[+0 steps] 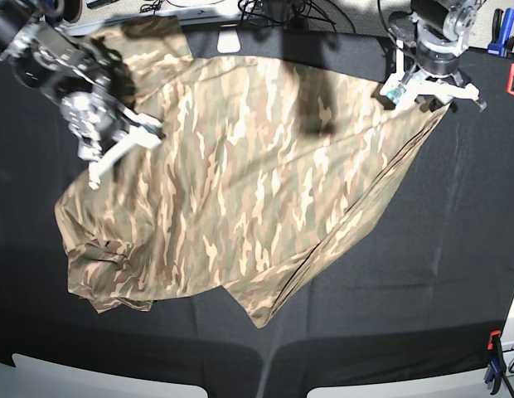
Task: Layout the t-shirt on the table in an organized manner, then fold the t-shirt properly
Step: 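Lower the right gripper and grasp the bunched shirt fabric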
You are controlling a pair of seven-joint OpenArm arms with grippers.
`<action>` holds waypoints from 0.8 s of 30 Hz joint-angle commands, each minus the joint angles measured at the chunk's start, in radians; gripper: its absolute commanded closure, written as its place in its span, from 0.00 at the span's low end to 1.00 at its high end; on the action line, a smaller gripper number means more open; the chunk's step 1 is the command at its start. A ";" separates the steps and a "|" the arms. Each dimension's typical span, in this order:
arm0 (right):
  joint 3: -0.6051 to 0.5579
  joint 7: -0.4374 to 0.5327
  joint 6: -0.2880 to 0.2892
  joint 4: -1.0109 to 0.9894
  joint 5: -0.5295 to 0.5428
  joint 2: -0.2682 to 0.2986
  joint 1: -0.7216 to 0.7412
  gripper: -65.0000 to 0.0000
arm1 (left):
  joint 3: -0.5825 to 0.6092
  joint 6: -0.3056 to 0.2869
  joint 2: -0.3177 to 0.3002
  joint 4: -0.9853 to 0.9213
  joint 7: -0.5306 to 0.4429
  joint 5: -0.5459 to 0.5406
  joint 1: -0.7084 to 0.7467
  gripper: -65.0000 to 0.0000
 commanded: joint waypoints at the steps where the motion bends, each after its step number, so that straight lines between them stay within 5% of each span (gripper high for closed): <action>1: 0.010 -0.010 -0.022 0.026 -0.028 0.003 0.043 1.00 | -0.006 0.012 -0.011 0.014 -0.005 0.018 0.003 0.79; 6: 0.010 -0.010 -0.013 0.061 -0.022 -0.086 0.162 1.00 | -0.006 0.013 -0.011 0.014 -0.005 0.018 0.003 0.79; 12: 0.010 0.002 0.127 0.061 0.116 -0.214 0.249 1.00 | -0.006 0.013 -0.011 0.014 -0.005 0.018 0.003 0.79; 18: 0.010 0.001 0.134 0.061 0.117 -0.317 0.277 1.00 | -0.006 0.012 -0.011 0.014 -0.005 0.018 0.003 0.79; 19: 0.010 -0.003 0.134 0.061 0.124 -0.326 0.281 0.98 | -0.006 0.012 -0.011 0.014 -0.005 0.018 0.003 0.79; 22: 0.010 -0.055 0.133 0.061 0.196 -0.333 0.284 0.69 | -0.006 0.013 -0.011 0.014 -0.005 0.018 0.003 0.79; 24: 0.010 -0.152 0.133 0.061 0.252 -0.332 0.284 0.63 | -0.006 0.013 -0.011 0.014 -0.005 0.018 0.003 0.79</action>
